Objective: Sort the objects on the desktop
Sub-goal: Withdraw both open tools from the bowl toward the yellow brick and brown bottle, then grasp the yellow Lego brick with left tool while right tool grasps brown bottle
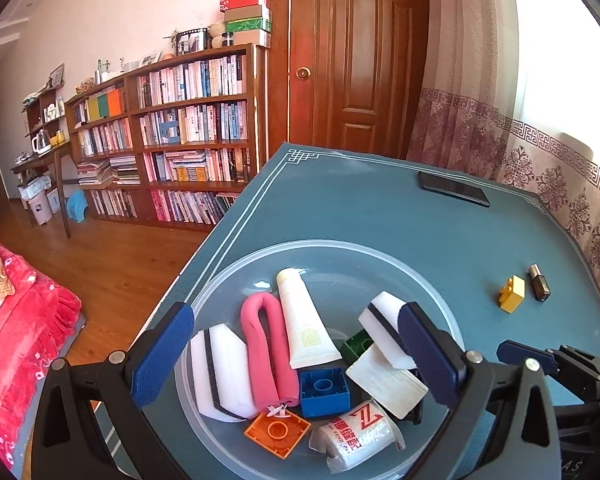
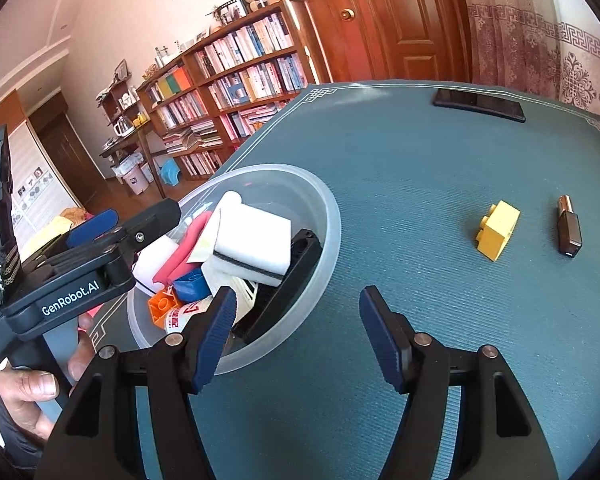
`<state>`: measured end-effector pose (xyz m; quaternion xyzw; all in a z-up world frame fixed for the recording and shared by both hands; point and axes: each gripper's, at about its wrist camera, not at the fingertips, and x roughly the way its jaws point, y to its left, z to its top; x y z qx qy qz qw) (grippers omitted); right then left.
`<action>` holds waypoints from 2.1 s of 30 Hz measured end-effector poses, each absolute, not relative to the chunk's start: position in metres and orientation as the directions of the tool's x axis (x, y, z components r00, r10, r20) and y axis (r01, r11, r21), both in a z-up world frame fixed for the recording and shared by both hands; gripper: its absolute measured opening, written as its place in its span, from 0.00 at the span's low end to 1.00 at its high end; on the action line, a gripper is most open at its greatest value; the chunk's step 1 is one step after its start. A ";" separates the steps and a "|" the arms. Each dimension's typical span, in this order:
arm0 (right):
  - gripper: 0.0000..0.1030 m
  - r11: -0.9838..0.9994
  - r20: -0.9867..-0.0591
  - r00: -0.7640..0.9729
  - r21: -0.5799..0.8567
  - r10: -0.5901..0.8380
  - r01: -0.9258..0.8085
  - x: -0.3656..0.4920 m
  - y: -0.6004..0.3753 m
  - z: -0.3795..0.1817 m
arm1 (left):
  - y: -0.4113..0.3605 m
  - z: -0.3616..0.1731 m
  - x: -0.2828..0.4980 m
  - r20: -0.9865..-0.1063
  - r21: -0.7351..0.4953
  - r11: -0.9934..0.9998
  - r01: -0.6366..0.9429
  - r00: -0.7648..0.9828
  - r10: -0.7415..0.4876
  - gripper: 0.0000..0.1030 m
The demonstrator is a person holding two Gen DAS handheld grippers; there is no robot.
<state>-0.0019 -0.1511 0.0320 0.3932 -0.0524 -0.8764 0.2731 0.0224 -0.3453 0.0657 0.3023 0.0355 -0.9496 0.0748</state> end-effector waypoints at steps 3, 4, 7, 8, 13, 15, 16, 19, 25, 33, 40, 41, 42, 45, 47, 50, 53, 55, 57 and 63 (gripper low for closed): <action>0.66 -0.854 -0.664 -0.547 0.313 -0.509 0.415 -0.003 -0.142 0.029 | -0.341 0.064 0.023 -0.584 -0.017 -0.988 0.154 -0.803 -0.115 0.99; 0.66 -0.857 -0.666 -0.548 0.315 -0.506 0.408 -0.003 -0.140 0.029 | -0.340 0.063 0.023 -0.587 -0.016 -0.988 0.152 -0.802 -0.113 0.99; 0.66 -0.862 -0.667 -0.552 0.324 -0.500 0.390 -0.005 -0.132 0.026 | -0.335 0.061 0.022 -0.594 -0.014 -0.989 0.149 -0.796 -0.111 0.99; 0.66 -0.863 -0.667 -0.554 0.328 -0.499 0.384 -0.005 -0.130 0.026 | -0.334 0.060 0.022 -0.596 -0.014 -0.989 0.148 -0.795 -0.111 0.99; 0.66 -0.871 -0.667 -0.562 0.337 -0.489 0.357 -0.009 -0.118 0.023 | -0.324 0.060 0.022 -0.598 -0.011 -0.991 0.136 -0.795 -0.102 0.99; 0.66 -0.875 -0.667 -0.567 0.340 -0.483 0.344 -0.010 -0.112 0.022 | -0.318 0.060 0.021 -0.599 -0.007 -0.992 0.125 -0.795 -0.096 0.99; 0.66 -0.877 -0.667 -0.570 0.343 -0.480 0.337 -0.010 -0.108 0.021 | -0.315 0.060 0.020 -0.599 -0.004 -0.993 0.117 -0.795 -0.091 0.99; 0.66 -0.884 -0.667 -0.581 0.352 -0.467 0.306 -0.012 -0.095 0.018 | -0.304 0.061 0.020 -0.598 0.009 -0.996 0.090 -0.797 -0.077 0.99; 0.66 -0.900 -0.663 -0.611 0.363 -0.432 0.242 -0.013 -0.065 0.016 | -0.278 0.065 0.016 -0.596 0.028 -0.999 0.031 -0.802 -0.042 0.99; 0.66 -0.925 -0.663 -0.658 0.352 -0.356 0.145 -0.015 -0.025 0.016 | -0.240 0.075 0.013 -0.584 0.044 -0.997 -0.061 -0.811 0.024 0.99; 0.66 -0.932 -0.668 -0.673 0.350 -0.317 0.092 -0.016 0.000 0.015 | -0.203 0.074 0.006 -0.598 0.039 -0.989 -0.140 -0.796 0.089 0.99; 0.66 -0.935 -0.669 -0.676 0.344 -0.308 0.085 -0.015 0.002 0.015 | -0.197 0.073 0.004 -0.601 0.039 -0.988 -0.149 -0.794 0.096 0.99; 0.66 -0.938 -0.670 -0.680 0.338 -0.298 0.078 -0.015 0.005 0.015 | -0.192 0.073 0.003 -0.602 0.038 -0.987 -0.158 -0.792 0.104 0.99; 0.66 -0.947 -0.676 -0.687 0.317 -0.266 0.054 -0.011 0.016 0.014 | -0.178 0.069 -0.004 -0.608 0.029 -0.984 -0.178 -0.784 0.124 0.99; 0.66 -0.951 -0.680 -0.691 0.306 -0.245 0.037 -0.009 0.023 0.014 | -0.171 0.066 -0.010 -0.616 0.013 -0.982 -0.188 -0.775 0.140 0.99; 0.66 -0.953 -0.683 -0.694 0.303 -0.228 0.015 -0.008 0.033 0.013 | -0.161 0.060 -0.019 -0.629 -0.015 -0.979 -0.204 -0.759 0.168 0.99; 0.66 -0.953 -0.685 -0.696 0.304 -0.215 -0.005 -0.005 0.043 0.012 | -0.153 0.051 -0.029 -0.643 -0.033 -0.977 -0.212 -0.744 0.184 0.99; 0.66 -0.952 -0.687 -0.696 0.306 -0.210 -0.014 -0.005 0.048 0.011 | -0.149 0.044 -0.037 -0.659 -0.044 -0.976 -0.214 -0.728 0.190 0.99; 0.66 -0.951 -0.688 -0.695 0.308 -0.208 -0.021 -0.006 0.050 0.010 | -0.147 0.040 -0.043 -0.663 -0.055 -0.973 -0.222 -0.720 0.202 0.99; 0.66 -0.954 -0.695 -0.687 0.299 -0.210 -0.011 -0.009 0.047 0.008 | -0.145 0.028 -0.064 -0.674 -0.042 -0.977 -0.210 -0.716 0.183 0.99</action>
